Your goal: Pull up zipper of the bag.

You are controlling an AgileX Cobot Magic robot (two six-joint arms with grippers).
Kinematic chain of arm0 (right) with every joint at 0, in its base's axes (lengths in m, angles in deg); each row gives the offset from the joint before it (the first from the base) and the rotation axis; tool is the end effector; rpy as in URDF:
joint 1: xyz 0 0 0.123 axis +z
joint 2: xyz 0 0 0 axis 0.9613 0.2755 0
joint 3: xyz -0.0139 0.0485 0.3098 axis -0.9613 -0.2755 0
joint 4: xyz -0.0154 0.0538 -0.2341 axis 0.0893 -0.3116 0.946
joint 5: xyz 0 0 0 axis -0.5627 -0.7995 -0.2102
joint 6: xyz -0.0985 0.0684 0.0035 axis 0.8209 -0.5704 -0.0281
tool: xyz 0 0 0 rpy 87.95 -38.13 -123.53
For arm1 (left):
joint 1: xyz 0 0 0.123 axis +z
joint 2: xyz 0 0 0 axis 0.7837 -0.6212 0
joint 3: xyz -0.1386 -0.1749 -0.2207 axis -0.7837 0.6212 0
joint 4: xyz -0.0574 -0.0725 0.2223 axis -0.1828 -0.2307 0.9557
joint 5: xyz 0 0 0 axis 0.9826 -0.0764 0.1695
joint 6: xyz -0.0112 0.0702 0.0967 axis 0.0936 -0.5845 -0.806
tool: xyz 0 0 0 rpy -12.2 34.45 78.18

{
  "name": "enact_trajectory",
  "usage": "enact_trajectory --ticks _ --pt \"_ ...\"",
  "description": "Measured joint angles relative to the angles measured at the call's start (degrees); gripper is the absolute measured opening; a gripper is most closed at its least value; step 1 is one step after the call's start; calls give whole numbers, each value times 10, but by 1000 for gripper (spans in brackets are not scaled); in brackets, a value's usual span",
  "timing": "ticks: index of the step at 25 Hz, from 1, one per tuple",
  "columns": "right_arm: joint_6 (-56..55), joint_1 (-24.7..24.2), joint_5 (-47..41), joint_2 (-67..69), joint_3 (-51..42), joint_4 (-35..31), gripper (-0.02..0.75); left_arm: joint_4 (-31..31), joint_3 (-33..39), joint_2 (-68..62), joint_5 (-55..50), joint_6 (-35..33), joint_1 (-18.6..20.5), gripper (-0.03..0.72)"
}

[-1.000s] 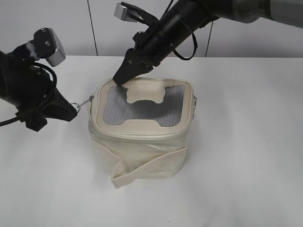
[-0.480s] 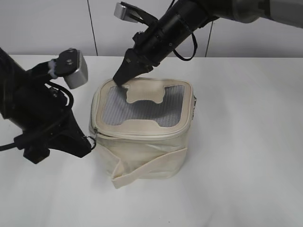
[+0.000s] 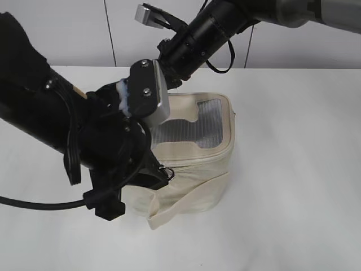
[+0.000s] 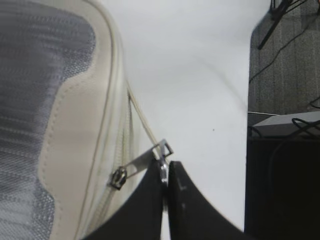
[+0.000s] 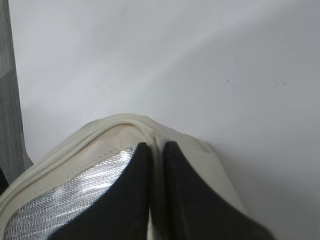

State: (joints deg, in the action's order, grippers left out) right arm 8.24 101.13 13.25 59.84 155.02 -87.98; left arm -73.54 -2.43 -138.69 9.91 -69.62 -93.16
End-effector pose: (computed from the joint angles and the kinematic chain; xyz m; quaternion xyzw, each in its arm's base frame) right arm 0.4220 0.3054 0.2045 -0.4451 0.8053 0.3547 0.1664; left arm 0.1888 -0.2308 0.2421 0.6435 0.7009 -0.2029 0.2312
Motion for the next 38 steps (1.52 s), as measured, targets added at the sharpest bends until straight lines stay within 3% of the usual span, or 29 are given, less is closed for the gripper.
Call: enact_trajectory --ticks 5,6,9,11,16,21,24,30,33,38 --pt "-10 1 -5 0 1 0 69 -1 1 0 -3 37 -1 13" --pt "-19 1 -5 0 4 2 99 0 1 1 -14 49 3 36" --pt "-51 -1 -2 -1 16 31 298 15 1 18 -58 88 25 176" --pt "-69 -7 -1 -6 18 54 366 28 1 38 -82 113 48 255" --pt "-114 -41 -6 -34 22 82 379 45 1 103 -97 146 129 309" --pt "-151 -100 -41 -72 -4 84 356 11 -17 119 -93 145 209 312" --pt "-142 -138 -2 -131 -110 67 314 -21 -63 89 -91 124 234 312" --pt "16 -175 185 -310 -453 -52 302 -165 -232 -71 -150 27 238 326" --pt "128 -175 267 -367 -591 -157 301 -174 -325 -166 -193 16 233 375" --pt "262 -175 306 -379 -696 -282 301 -160 -458 -291 -241 14 189 422"
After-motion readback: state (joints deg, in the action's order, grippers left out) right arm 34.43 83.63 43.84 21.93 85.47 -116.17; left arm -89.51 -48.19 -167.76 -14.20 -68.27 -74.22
